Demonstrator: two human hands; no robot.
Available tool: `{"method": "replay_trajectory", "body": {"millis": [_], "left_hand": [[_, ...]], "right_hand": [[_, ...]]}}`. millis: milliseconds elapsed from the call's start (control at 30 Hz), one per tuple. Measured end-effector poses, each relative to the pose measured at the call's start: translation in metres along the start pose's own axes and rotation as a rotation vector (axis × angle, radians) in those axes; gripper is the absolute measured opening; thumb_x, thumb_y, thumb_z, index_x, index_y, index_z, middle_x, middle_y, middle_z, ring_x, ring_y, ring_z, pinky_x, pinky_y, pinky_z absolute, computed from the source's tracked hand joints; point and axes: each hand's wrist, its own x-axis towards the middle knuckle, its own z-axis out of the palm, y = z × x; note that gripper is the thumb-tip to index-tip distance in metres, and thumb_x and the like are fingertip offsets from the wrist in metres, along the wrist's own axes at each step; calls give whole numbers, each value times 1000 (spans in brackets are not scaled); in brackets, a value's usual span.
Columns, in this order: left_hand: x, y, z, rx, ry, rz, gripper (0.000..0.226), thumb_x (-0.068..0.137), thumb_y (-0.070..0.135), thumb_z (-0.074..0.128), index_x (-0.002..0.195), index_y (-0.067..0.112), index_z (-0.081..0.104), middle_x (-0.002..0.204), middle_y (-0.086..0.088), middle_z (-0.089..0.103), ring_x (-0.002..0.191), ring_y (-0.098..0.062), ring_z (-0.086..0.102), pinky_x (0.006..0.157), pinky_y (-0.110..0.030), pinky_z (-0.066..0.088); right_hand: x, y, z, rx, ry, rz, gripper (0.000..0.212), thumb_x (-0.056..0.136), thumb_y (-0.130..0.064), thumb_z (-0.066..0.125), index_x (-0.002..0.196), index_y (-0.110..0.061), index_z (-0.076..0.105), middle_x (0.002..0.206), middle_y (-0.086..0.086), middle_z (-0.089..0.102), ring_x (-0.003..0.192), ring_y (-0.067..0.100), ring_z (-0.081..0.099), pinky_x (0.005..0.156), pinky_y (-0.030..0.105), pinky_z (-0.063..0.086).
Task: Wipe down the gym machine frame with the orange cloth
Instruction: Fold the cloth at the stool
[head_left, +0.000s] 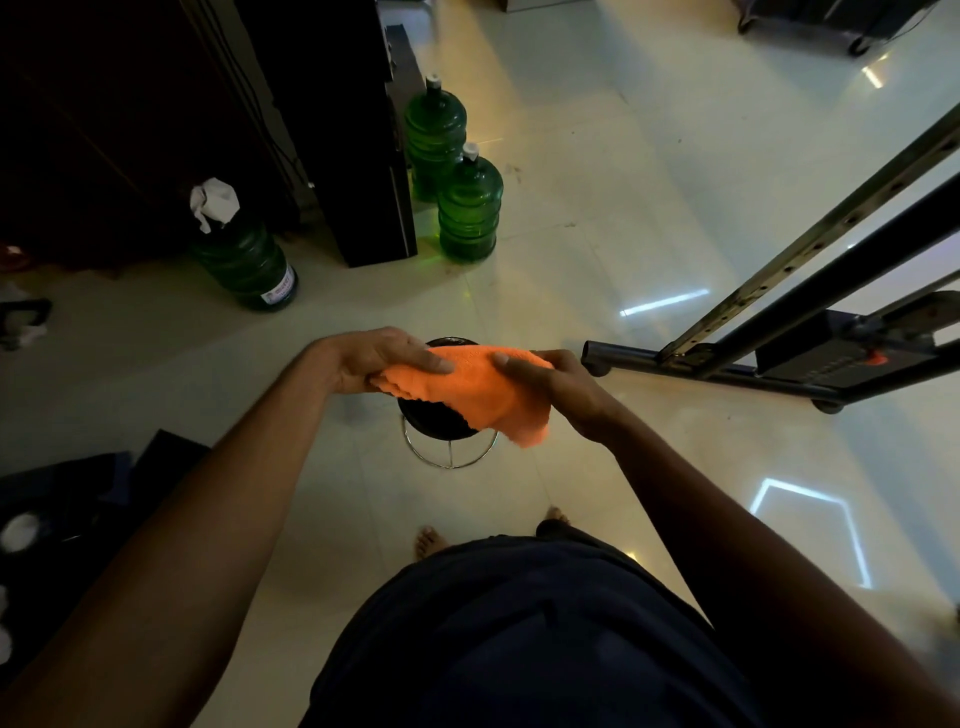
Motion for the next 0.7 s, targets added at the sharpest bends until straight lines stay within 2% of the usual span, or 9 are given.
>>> {"method": "replay_trajectory", "body": {"millis": [100,200,267,333,400,467,567,633,700], "left_hand": [[6,-8,10,-392,-8,193,54,94,24,75,141,1,61,130,-19,70,113,-31,70,98,-41,59],[21,-22,21,-719,49,271,52,102,31,67,146,4,58,126,-18,72,114,-31,73,101,-45,58],[26,-30,29,-570,15,103,63,93,54,76,132,6,67,115,-16,72,102,-30,72,99,-45,54],[30,-41,39,-392,-17,42,55,92,51,80,127,9,71,110,-13,71,97,-26,69,96,-42,49],[34,-50,47,-520,2,100,53,99,36,75,142,7,65,118,-14,71,106,-28,68,97,-41,54],[37,-53,53,-678,21,118,56,101,37,72,147,7,62,129,-19,71,118,-36,68,106,-48,54],[41,-53,56,-590,46,104,56,99,42,75,147,13,65,134,-24,69,121,-38,67,115,-51,50],[44,-54,58,-566,43,72,62,93,41,83,145,12,66,114,-19,67,106,-36,60,113,-52,47],[47,-54,59,-537,38,44,59,92,43,84,138,12,65,94,-11,58,90,-29,56,98,-46,51]], "right_hand": [[6,9,-2,-10,53,-7,73,81,-83,75,106,-14,84,107,11,79,107,26,74,98,50,56],[8,9,-1,148,47,4,65,88,-71,78,113,-11,81,114,16,78,111,35,75,100,56,59],[9,10,-1,282,65,45,60,94,-61,77,132,-16,74,129,14,75,119,38,73,103,60,60],[11,14,0,327,68,64,63,94,-60,77,143,-22,66,139,10,70,124,35,71,105,60,59],[14,16,1,332,90,80,71,89,-64,78,146,-23,64,142,8,67,128,34,68,108,62,56],[16,21,1,354,127,95,74,86,-64,78,146,-23,64,146,7,65,134,34,63,112,63,51],[17,23,3,370,151,141,69,91,-61,72,148,-22,62,149,8,62,138,34,59,112,62,51],[18,22,4,387,157,151,53,103,-52,65,147,-23,61,146,8,63,135,34,62,110,60,54],[19,21,5,398,143,153,43,109,-44,61,147,-25,59,144,7,65,131,33,65,108,57,55]]}}
